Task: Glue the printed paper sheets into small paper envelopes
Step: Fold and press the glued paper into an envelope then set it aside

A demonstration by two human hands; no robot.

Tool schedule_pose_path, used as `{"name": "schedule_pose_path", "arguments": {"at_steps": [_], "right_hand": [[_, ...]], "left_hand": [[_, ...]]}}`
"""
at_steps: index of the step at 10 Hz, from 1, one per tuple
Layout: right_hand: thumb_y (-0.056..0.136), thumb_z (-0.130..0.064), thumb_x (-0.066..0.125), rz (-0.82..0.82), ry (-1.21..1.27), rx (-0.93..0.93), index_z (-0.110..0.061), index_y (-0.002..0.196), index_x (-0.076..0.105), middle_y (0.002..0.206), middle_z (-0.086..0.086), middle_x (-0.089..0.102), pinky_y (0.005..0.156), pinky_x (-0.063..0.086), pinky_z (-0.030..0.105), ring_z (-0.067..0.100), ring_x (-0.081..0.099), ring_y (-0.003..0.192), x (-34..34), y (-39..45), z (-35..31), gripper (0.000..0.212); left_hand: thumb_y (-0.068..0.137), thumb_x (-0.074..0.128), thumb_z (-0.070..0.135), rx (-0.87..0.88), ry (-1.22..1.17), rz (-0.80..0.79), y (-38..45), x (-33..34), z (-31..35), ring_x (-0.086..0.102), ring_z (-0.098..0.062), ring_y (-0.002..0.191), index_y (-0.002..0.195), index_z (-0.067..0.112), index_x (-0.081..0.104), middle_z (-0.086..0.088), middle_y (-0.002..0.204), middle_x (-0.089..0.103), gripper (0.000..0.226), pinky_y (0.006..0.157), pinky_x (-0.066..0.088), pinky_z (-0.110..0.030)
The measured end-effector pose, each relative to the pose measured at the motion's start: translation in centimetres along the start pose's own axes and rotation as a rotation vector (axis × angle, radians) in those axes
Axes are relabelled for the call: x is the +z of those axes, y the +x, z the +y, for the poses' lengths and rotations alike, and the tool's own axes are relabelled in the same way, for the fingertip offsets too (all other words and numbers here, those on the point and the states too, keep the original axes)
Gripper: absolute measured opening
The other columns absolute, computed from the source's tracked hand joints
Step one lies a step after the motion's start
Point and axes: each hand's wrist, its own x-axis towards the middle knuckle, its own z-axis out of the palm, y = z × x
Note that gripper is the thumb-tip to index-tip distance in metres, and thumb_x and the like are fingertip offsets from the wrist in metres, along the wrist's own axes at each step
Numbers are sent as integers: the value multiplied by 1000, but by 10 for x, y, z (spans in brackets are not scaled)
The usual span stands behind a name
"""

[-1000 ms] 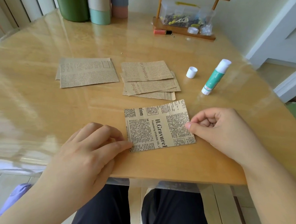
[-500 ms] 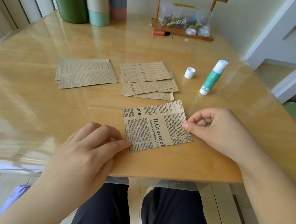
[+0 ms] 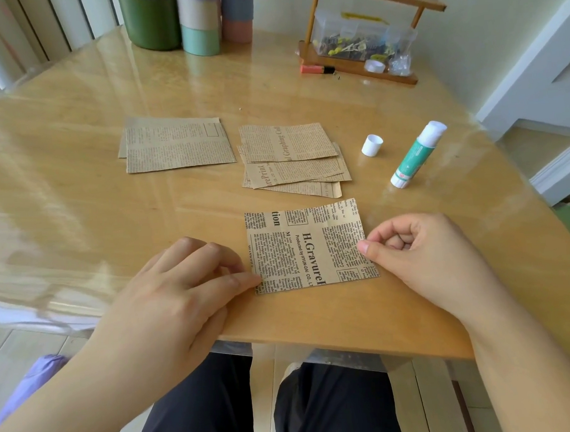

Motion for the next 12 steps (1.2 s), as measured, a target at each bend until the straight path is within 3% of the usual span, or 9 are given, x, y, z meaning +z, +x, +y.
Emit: {"name": "schedule_pose_path", "arguments": {"at_steps": [12], "right_hand": [[76, -26, 76, 12, -32, -12, -18, 65, 68, 44, -7, 45, 40, 28, 13, 5, 32, 39, 0, -2, -2, 16]], "left_hand": [[86, 38, 11, -5, 16, -28, 1, -2, 1, 53, -26, 82, 106, 19, 70, 0, 98, 60, 39, 75, 42, -34]]}}
